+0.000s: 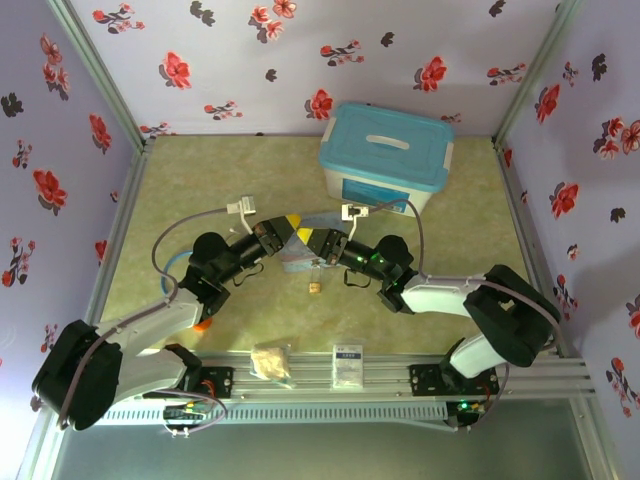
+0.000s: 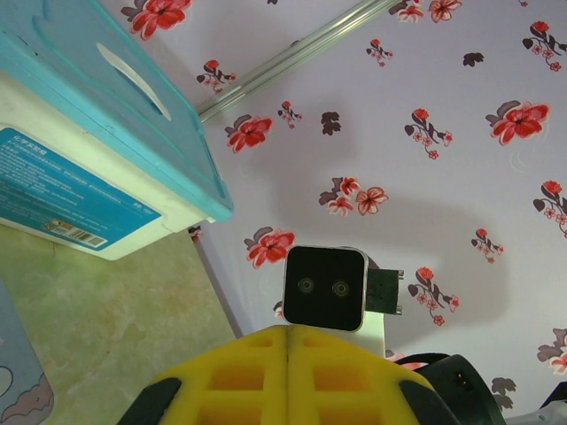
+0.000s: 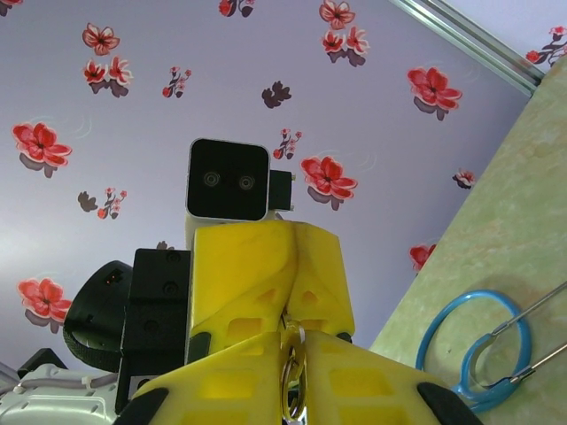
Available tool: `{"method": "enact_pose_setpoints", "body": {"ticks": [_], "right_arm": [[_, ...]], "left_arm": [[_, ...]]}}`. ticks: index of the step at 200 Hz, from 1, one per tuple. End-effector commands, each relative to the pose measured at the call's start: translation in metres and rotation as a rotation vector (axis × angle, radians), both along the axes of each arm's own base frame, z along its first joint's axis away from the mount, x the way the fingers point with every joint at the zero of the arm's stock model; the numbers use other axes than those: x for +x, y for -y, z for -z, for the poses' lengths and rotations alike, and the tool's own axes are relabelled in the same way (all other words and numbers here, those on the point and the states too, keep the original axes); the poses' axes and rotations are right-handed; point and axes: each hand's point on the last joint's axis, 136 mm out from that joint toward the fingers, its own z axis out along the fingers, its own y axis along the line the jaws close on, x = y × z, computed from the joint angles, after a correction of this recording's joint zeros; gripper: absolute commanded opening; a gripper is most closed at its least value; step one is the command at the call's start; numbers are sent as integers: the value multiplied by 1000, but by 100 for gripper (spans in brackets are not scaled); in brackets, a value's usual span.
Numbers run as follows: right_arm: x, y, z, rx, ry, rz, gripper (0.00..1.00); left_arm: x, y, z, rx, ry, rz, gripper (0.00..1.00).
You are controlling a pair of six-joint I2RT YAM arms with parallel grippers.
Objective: Unlock the padlock with the key
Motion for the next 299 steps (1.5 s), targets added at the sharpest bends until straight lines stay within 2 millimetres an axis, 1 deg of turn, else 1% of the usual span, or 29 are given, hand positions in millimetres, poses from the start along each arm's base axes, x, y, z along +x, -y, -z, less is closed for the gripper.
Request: {"method": "enact_pose_setpoints", "body": {"ticks": [1,21,43,60,65,72,75,88,105,115,120,131,150,159,178,191,205,226,233,244,253,264,273,299], "right_arm": [[-2,3,-4,13,32,14,8],[-3,4,-2,6,29,16,6],[-3,4,0,-1,24,19,1],[-2,5,3,-9,21,29,0],[-2,5,3,-11,21,30,0],[-2,6,5,-17,19,32,0],[-2,6,5,-19,19,34,0],[-1,7,8,-29,14,45,0],[2,13,16,-62,-8,82,0],[4,18,23,-93,-17,112,0],[6,20,26,-108,-24,130,0],[9,27,37,-162,-49,172,0],[16,45,66,-326,-113,269,0],[19,57,80,-412,-143,324,0],[18,82,96,-558,-150,403,0],[15,94,102,-622,-152,432,0],[12,102,106,-667,-145,442,0],[6,111,114,-710,-149,446,0],[4,114,115,-713,-151,450,0],[2,119,120,-722,-159,460,0],[1,122,122,-717,-168,468,0],[-1,125,124,-709,-178,473,0],[-2,125,125,-706,-183,471,0],[-4,129,127,-727,-177,471,0]], "left_arm": [[-2,-1,-16,-30,44,10,0],[-1,0,-13,-23,38,9,0],[2,-2,-4,7,21,-4,0],[4,-3,3,22,9,-15,0],[4,-4,3,23,10,-18,7],[6,-4,5,28,4,-22,25],[6,-5,6,28,3,-24,30],[8,-7,7,34,2,-33,42],[11,-13,10,58,3,-72,64],[14,-20,19,88,-24,-123,73],[16,-23,27,112,-45,-147,75],[17,-28,44,186,-92,-177,75],[12,-30,78,364,-160,-195,75],[7,-28,88,429,-170,-187,75],[-5,-20,111,533,-196,-140,72],[-13,-14,124,578,-207,-111,70],[-19,-7,138,615,-215,-86,69],[-31,9,168,670,-238,-51,68],[-36,15,181,692,-253,-30,68],[-39,23,197,713,-268,-7,67],[-40,27,207,733,-270,4,64],[-38,29,215,767,-264,-3,61],[-36,27,222,805,-260,-26,59],[-27,19,230,903,-230,-77,56]]}}
